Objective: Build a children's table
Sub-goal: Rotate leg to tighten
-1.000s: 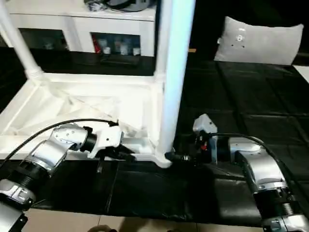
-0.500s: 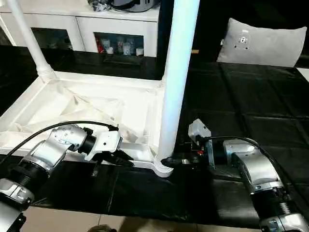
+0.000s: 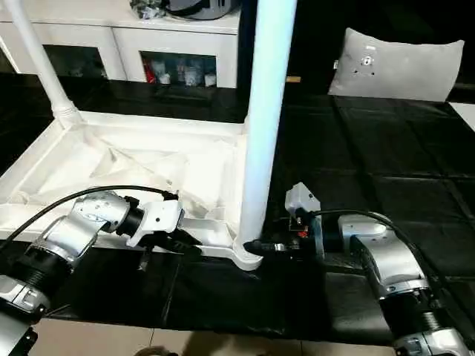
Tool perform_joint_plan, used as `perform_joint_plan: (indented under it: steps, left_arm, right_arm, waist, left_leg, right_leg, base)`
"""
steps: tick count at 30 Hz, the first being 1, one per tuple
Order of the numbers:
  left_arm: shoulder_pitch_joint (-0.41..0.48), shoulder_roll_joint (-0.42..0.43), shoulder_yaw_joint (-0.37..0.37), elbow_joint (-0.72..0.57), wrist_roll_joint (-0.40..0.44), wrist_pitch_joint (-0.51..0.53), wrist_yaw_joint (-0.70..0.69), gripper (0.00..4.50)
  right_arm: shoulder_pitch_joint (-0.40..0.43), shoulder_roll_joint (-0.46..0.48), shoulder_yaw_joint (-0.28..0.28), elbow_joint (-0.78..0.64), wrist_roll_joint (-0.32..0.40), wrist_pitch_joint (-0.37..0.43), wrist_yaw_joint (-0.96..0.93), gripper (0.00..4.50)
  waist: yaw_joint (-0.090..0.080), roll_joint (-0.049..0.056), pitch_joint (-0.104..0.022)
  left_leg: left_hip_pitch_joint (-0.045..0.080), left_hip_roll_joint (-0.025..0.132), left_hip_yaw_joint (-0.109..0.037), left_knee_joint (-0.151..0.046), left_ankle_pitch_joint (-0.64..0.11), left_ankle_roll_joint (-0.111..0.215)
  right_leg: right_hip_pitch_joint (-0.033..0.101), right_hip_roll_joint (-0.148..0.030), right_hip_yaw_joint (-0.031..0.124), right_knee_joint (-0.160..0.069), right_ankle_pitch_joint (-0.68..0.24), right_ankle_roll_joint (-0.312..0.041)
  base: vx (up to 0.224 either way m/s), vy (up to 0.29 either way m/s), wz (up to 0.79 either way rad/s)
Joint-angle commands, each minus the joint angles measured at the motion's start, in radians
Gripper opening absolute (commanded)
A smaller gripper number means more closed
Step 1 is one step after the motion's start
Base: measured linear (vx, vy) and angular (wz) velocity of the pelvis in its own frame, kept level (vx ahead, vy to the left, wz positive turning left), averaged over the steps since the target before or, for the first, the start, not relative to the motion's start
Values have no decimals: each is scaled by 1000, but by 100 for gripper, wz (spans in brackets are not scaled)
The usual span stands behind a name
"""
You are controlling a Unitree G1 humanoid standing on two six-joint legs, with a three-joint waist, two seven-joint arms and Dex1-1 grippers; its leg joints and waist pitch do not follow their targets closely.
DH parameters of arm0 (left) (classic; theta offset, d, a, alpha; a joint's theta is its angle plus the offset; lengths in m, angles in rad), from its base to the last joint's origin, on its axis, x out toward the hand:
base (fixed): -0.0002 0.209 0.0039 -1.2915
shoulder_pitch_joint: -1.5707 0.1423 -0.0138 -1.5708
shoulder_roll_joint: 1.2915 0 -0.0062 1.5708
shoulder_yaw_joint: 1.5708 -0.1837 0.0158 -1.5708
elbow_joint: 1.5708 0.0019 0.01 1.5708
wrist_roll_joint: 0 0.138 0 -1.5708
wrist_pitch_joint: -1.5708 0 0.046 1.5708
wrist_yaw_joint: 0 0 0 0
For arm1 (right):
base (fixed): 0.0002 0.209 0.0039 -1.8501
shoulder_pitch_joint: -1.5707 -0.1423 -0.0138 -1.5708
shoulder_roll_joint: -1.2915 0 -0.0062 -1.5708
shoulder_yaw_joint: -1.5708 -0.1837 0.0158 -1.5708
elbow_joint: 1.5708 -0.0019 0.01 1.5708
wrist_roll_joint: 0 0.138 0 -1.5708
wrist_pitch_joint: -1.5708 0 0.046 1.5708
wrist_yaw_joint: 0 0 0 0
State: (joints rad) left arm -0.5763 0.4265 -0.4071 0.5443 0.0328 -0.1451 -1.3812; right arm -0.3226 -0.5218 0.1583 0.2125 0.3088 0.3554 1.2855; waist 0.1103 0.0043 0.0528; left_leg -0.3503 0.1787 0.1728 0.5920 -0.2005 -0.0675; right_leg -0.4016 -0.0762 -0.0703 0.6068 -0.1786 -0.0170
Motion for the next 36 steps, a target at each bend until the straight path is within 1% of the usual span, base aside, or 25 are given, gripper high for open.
perform_joint_plan:
  steps: [1, 2, 3, 5, 6, 7, 8, 9, 10, 12, 13, 14, 15, 22, 25, 26, 28, 30, 31, 32, 33, 34, 35, 36]
  left_arm:
    - [11, -18, -49, -24, 6, -19, -31, 0]
    - [11, -18, -49, -24, 6, -19, -31, 0]
    - [12, -18, -47, -24, 8, -18, -30, 0]
    - [12, -19, -46, -24, 10, -17, -30, 0]
    - [12, -19, -46, -24, 10, -17, -30, 0]
    - [11, -19, -46, -24, 11, -17, -30, 0]
    - [11, -19, -45, -23, 12, -17, -30, 0]
    - [11, -19, -45, -23, 12, -17, -30, 0]
    - [11, -19, -45, -23, 12, -17, -30, 0]
    - [11, -19, -45, -22, 13, -17, -30, 0]
    - [11, -18, -45, -22, 13, -17, -31, 0]
    - [12, -17, -45, -22, 13, -18, -31, 0]
    - [12, -16, -45, -22, 13, -18, -32, 0]
    - [18, -15, -43, -24, 13, -14, -31, 0]
    - [21, -21, -41, -27, 12, -3, -21, 0]
    - [26, -28, -34, -35, 10, 21, -1, 0]
    - [29, -39, -26, -47, 5, 51, 21, 0]
    - [26, -55, -15, -58, 9, 96, 63, 0]
    - [24, -62, -11, -62, 11, 114, 81, 0]
    - [22, -77, -4, -72, 16, 152, 115, 0]
    - [22, -77, -4, -72, 16, 154, 116, 0]
    - [22, -95, 1, -87, 18, 188, 148, 0]
    - [24, -120, 7, -107, 21, 227, 188, 0]
    - [26, -146, 12, -126, 24, 262, 225, 0]
  right_arm:
    - [-5, 6, 9, -11, -3, 0, -15, 282]
    - [-5, 6, 10, -10, -5, -4, -17, 282]
    - [-6, 9, 13, -4, -19, -20, -27, 301]
    - [-8, 14, 15, 7, -29, -36, -35, 305]
    - [-9, 15, 14, 8, -28, -36, -33, 305]
    - [-8, 14, 15, 5, -20, -28, -23, 279]
    - [-8, 15, 12, 3, -14, -23, -22, 273]
    - [-9, 16, 9, 1, -10, -18, -22, 273]
    - [-9, 16, 8, 1, -9, -17, -23, 274]
    - [-8, 12, 9, -2, -4, -11, -16, 251]
    - [-7, 12, 10, -4, -1, -8, -14, 237]
    - [-6, 12, 11, -6, 0, -5, -13, 231]
    - [-5, 11, 12, -9, 4, -1, -9, 225]
    - [6, 21, 21, -21, 5, 4, -8, 213]
    - [12, 28, 14, -28, 11, 5, -20, 211]
    - [21, 45, 6, -39, 6, 10, -65, 211]
    - [26, 68, 2, -39, -16, 13, -130, 211]
    - [23, 102, -6, -27, -47, 14, -220, 210]
    - [20, 116, -10, -19, -60, 12, -257, 208]
    - [12, 144, -22, -6, -72, 17, -317, 206]
    - [12, 145, -22, -6, -72, 17, -319, 206]
    - [4, 175, -36, 0, -76, 21, -374, 204]
    - [-7, 212, -53, 6, -78, 34, -438, 201]
    - [-19, 246, -66, 12, -83, 42, -500, 199]
  waist:
    - [-2, -6, -63]
    - [-2, -6, -63]
    - [2, -3, -66]
    - [3, -3, -67]
    - [2, -4, -66]
    - [2, -4, -66]
    - [2, -4, -65]
    - [3, -5, -64]
    - [3, -4, -63]
    - [2, -5, -63]
    - [2, -5, -63]
    - [2, -9, -63]
    - [2, -6, -64]
    - [2, -6, -63]
    - [2, -6, -64]
    - [1, -8, -63]
    - [-2, -8, -61]
    - [-7, -6, -54]
    - [-9, -6, -53]
    - [-13, -6, -50]
    - [-15, -6, -51]
    - [-21, -5, -50]
    - [-28, -6, -49]
    - [-36, -4, -51]
  left_leg:
    - [0, 52, -12, -69, -180, 44]
    - [0, 52, -12, -69, -176, 44]
    - [5, 55, -10, -67, -164, 46]
    - [1, 55, -11, -67, -151, 48]
    - [1, 54, -11, -67, -153, 49]
    - [0, 53, -10, -67, -156, 50]
    - [1, 53, -10, -67, -164, 50]
    - [1, 52, -10, -67, -176, 48]
    - [1, 52, -10, -68, -178, 48]
    - [1, 52, -11, -69, -183, 44]
    - [1, 52, -12, -69, -181, 44]
    - [1, 53, -11, -69, -178, 45]
    - [0, 53, -12, -69, -173, 46]
    - [1, 53, -11, -69, -176, 45]
    - [0, 53, -12, -69, -169, 47]
    - [0, 53, -11, -69, -171, 46]
    - [-1, 52, -11, -71, -180, 42]
    - [1, 50, -14, -75, -219, 27]
    - [2, 48, -14, -76, -232, 21]
    - [9, 45, -16, -75, -262, 11]
    - [9, 44, -17, -75, -267, 8]
    - [9, 44, -20, -76, -274, 1]
    - [7, 42, -23, -76, -280, 1]
    - [3, 43, -24, -79, -277, -3]
  right_leg:
    - [53, -73, 48, -83, -322, -182]
    - [52, -73, 48, -82, -311, -184]
    - [49, -71, 50, -76, -256, -204]
    - [52, -72, 49, -70, -210, -217]
    - [53, -71, 49, -69, -204, -220]
    - [54, -72, 49, -70, -208, -220]
    - [53, -72, 49, -72, -219, -218]
    - [55, -74, 49, -76, -259, -208]
    - [54, -74, 49, -77, -268, -205]
    - [54, -74, 49, -79, -294, -192]
    - [54, -74, 49, -80, -295, -191]
    - [54, -74, 49, -79, -291, -191]
    - [53, -74, 49, -77, -280, -194]
    - [52, -74, 49, -78, -288, -191]
    - [53, -74, 49, -77, -274, -193]
    - [53, -74, 50, -77, -275, -195]
    - [52, -74, 50, -79, -299, -189]
    - [48, -73, 48, -89, -397, -160]
    - [46, -75, 48, -93, -430, -151]
    - [41, -76, 46, -103, -508, -129]
    - [41, -78, 45, -106, -535, -118]
    - [39, -79, 44, -109, -566, -105]
    - [40, -78, 41, -115, -587, -92]
    - [42, -76, 40, -110, -576, -92]
  base:
    - [0, 0, 0]
    - [0, 0, 0]
    - [0, 0, 0]
    - [0, 0, 0]
    - [0, 0, 0]
    - [0, 0, 0]
    - [0, 0, 0]
    - [0, 0, 0]
    - [0, 0, 0]
    - [0, 0, 0]
    - [0, 0, 0]
    - [0, 0, 0]
    - [0, 0, 0]
    - [0, 0, 0]
    - [0, 0, 0]
    - [0, 0, 0]
    - [0, 0, 0]
    - [0, 0, 0]
    - [0, 0, 0]
    - [0, 0, 0]
    - [0, 0, 0]
    - [0, 0, 0]
    - [0, 0, 0]
    - [0, 0, 0]
